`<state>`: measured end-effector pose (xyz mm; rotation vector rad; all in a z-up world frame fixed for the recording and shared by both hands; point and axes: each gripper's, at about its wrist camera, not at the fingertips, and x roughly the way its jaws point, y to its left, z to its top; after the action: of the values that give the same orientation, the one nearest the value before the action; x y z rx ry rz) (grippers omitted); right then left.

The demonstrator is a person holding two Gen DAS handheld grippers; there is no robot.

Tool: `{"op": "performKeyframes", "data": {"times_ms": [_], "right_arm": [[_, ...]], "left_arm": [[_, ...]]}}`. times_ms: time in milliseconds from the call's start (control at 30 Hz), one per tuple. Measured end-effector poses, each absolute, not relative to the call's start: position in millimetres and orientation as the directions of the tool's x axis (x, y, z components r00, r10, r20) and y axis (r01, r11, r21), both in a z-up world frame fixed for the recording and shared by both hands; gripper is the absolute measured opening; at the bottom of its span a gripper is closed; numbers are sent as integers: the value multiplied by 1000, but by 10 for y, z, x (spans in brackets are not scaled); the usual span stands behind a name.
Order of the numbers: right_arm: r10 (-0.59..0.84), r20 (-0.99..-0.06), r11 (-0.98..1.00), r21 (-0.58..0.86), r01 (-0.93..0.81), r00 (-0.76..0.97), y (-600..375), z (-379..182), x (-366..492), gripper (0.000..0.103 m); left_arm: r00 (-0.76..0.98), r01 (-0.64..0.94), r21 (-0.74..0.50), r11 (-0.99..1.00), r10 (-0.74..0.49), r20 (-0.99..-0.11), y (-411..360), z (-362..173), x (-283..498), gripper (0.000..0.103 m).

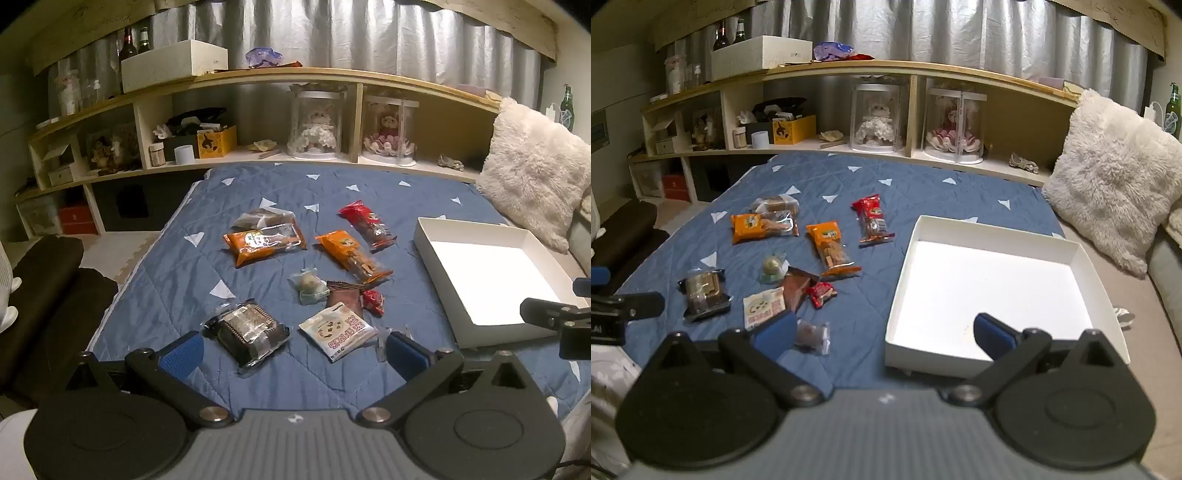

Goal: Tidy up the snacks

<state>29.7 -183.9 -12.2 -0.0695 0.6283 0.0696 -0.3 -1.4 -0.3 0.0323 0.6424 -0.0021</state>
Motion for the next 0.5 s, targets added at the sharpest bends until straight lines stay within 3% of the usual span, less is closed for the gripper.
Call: {"op": "performKeyframes", "data": {"times_ms": [500], "right_arm": [[42, -593, 995, -48, -87, 804, -1833, -125, 308, 103]], "left_arm": [[797, 12, 15, 1000, 0, -604, 3, -3, 6, 103]]}}
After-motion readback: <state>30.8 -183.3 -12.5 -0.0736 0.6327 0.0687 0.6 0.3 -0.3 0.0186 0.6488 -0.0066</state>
